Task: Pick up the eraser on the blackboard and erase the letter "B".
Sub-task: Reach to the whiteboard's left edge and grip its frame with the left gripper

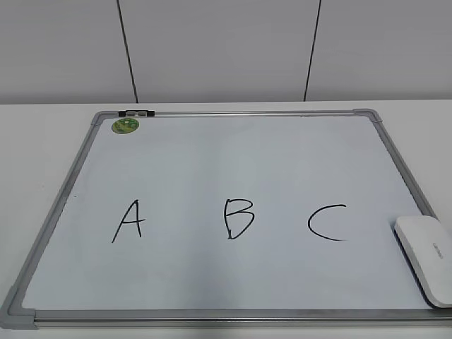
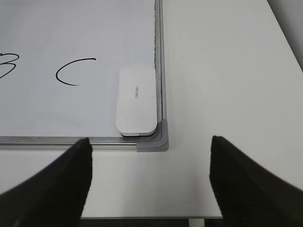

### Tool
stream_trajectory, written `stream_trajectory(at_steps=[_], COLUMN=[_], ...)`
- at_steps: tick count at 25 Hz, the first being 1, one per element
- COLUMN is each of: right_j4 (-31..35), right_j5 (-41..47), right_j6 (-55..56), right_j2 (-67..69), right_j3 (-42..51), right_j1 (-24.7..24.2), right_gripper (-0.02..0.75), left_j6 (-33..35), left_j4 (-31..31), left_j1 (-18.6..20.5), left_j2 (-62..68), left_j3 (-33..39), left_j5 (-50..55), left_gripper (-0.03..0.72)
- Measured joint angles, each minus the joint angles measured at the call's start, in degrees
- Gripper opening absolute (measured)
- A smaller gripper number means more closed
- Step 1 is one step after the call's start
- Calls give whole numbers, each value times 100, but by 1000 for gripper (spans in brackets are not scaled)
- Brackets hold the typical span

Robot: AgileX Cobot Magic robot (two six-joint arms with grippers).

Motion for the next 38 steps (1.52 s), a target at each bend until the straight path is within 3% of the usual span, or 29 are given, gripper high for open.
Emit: stream_trajectory(at_steps=[21, 31, 38], right_j4=[0, 0, 0], right_j5=[0, 0, 0], right_j6=[0, 0, 0], right_j2=[0, 0, 0], right_j3=[0, 0, 0], right_j1=[0, 0, 0], right_gripper=[573, 573, 573], left_j6=[0, 0, 0], left_j4=[-109, -222, -392], left_j1=[0, 0, 0], left_j2=[295, 2748, 5051], left_j3=[-215, -701, -1442], left_j5=[-260, -1538, -1973], left_gripper=[589, 589, 589])
